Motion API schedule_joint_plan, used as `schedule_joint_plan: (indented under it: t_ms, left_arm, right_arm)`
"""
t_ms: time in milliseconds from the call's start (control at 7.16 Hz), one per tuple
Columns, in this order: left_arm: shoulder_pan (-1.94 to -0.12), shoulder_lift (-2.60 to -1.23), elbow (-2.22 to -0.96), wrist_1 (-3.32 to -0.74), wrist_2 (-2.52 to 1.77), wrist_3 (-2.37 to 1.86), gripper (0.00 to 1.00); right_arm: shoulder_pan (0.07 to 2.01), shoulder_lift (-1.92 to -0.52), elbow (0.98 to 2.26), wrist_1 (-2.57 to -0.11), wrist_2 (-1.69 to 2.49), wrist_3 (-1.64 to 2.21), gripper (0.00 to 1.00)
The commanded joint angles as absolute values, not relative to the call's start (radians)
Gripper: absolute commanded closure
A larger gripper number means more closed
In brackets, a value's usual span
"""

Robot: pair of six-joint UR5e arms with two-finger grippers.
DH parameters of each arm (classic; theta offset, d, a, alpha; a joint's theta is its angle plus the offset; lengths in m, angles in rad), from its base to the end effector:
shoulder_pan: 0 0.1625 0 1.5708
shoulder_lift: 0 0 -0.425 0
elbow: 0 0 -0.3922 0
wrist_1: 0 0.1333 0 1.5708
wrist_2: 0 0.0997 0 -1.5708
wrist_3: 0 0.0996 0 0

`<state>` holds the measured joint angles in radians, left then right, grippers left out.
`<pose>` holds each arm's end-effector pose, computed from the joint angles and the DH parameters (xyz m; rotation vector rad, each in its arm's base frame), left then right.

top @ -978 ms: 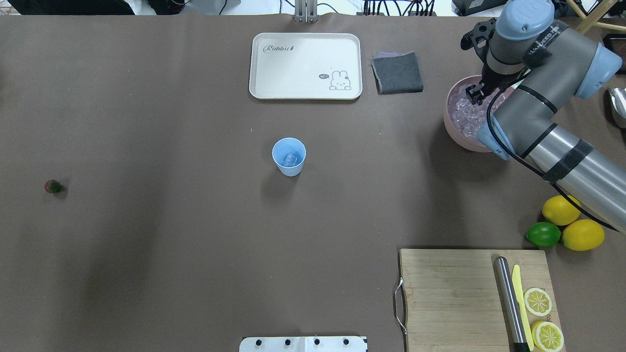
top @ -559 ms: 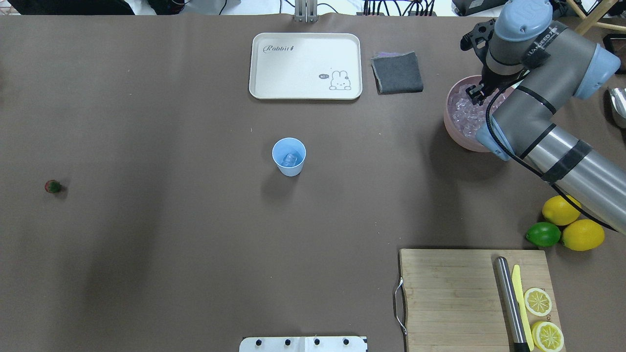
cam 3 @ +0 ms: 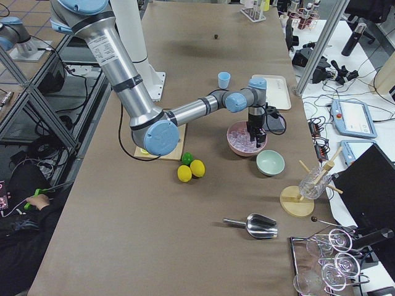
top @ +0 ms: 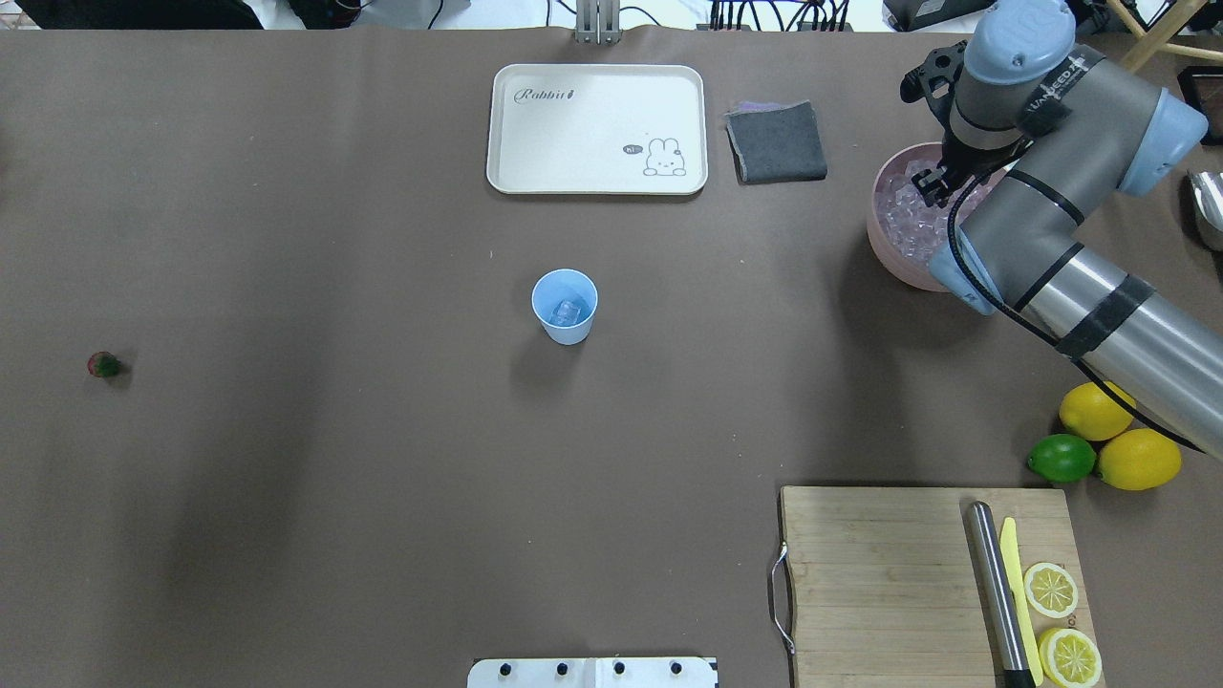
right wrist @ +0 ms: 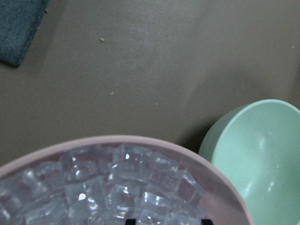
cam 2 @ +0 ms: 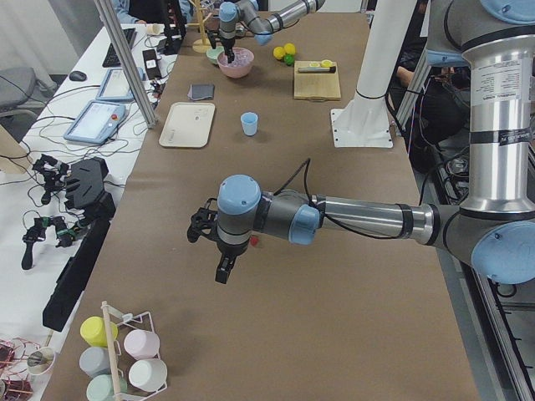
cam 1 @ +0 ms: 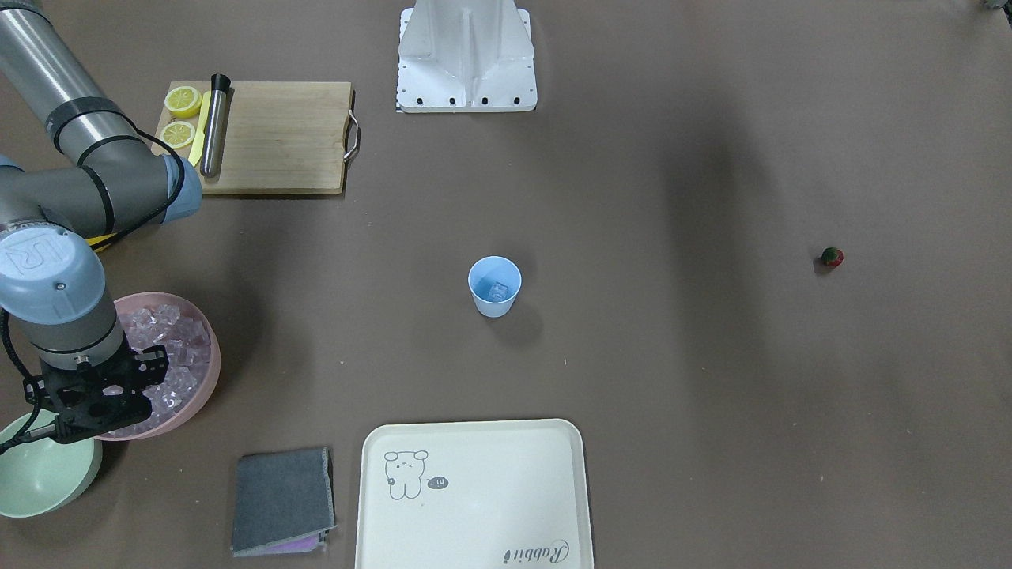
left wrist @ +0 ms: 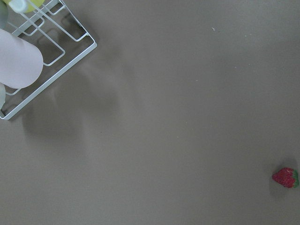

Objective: Put ice and strawberries in cup
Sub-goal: 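Lower the right gripper into the ice and grasp a third cube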

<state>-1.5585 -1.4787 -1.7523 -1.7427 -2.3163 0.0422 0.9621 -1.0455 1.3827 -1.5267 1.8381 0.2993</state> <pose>-0.0600 -0.4675 0.5956 0.2603 0.7378 0.1491 -0.3191 -0.6449 0.4525 0.2260 -0.4056 -0.3548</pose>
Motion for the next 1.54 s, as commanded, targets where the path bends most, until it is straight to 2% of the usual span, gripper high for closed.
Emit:
schedule_joint_plan:
  t_ms: [0, 140, 559, 699, 978, 1397]
  left_arm:
    - [-1.559, -1.479, -1.752, -1.743, -2.316, 0.043, 0.02]
    - [-1.559, -1.479, -1.752, -1.743, -2.316, 0.043, 0.02]
    - [-1.559, -1.471, -1.753, -1.743, -2.316, 0.043, 0.02]
    - [-1.559, -1.47, -1.753, -1.744, -2.316, 0.043, 0.02]
    - [-1.559, -1.467, -1.753, -1.744, -2.316, 0.044, 0.02]
    - [-1.559, -1.466, -1.75, -1.743, -2.316, 0.043, 0.02]
  right_arm:
    - [0.966, -1.045, 1.384, -1.532, 1.838, 0.293, 0.97]
    - [0.968, -1.045, 1.385, -1.537, 1.838, 0.29, 1.0]
    - [0.995, -1.045, 1.402, -1.542, 1.848, 0.261, 1.0]
    - [1.006, -1.045, 1.439, -1.584, 1.856, 0.253, 1.0]
    - [1.018, -0.997, 1.604, -1.827, 1.856, 0.204, 1.0]
    - [1.011, -0.913, 1.641, -1.824, 2.108, 0.318, 1.0]
